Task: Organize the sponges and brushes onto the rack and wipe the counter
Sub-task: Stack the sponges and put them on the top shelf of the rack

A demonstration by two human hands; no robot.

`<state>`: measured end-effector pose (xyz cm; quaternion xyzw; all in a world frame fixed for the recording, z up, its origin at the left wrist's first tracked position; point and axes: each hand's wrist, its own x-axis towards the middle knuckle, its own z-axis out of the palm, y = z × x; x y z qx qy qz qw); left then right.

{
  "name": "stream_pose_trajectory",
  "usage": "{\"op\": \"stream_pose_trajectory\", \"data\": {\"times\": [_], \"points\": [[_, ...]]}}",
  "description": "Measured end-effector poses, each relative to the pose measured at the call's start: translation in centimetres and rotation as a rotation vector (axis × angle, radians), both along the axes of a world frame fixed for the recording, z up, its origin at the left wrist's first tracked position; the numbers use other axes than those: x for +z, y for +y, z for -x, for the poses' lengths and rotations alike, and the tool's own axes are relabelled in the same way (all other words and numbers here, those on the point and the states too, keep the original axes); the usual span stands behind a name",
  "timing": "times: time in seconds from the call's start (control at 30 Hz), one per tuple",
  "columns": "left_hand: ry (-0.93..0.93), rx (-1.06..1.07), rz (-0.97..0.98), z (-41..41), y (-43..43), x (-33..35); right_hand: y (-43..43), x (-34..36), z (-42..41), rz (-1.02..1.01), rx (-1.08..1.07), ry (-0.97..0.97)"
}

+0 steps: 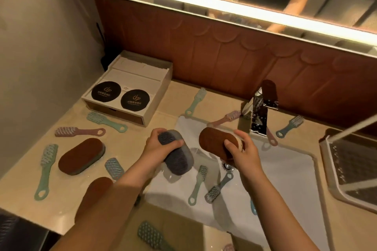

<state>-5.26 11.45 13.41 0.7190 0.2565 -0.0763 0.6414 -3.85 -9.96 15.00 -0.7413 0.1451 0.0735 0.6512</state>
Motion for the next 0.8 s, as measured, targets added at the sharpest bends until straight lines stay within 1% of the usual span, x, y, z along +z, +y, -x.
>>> {"op": "stream_pose_trajectory", "data": {"times": [0.07,0.1,0.2,0.27,0.4,0.47,0.53,0.73,0.8], "points": [[0.07,0.057,0.236,0.5,-2.2,0.9,-1.2,0.3,1.3,-0.068,-0.076,-0.016],[0.098,0.063,0.309,0.7,-3.4,1.4,-2.1,0.5,2.0,-0.081,-0.123,-0.042],[0.151,0.078,0.441,1.2,-6.5,1.6,-4.4,1.3,3.6,-0.045,-0.237,-0.126],[0.207,0.106,0.507,1.5,-7.8,1.2,-5.9,1.5,4.3,-0.044,-0.326,-0.138],[0.301,0.162,0.752,2.6,-10.6,0.6,-9.4,1.3,5.9,-0.159,-0.484,-0.079],[0.321,0.137,0.794,2.9,-11.7,0.4,-10.5,1.1,6.7,-0.21,-0.505,-0.063],[0.323,0.081,0.814,3.2,-12.8,0.5,-11.0,1.0,7.4,-0.334,-0.527,-0.033],[0.219,-0.044,0.906,3.6,-16.2,1.0,-11.5,0.6,8.8,-0.899,-0.651,0.138],[0.199,-0.081,0.921,3.7,-16.8,1.2,-12.1,0.5,8.8,-0.975,-0.66,0.167]]}}
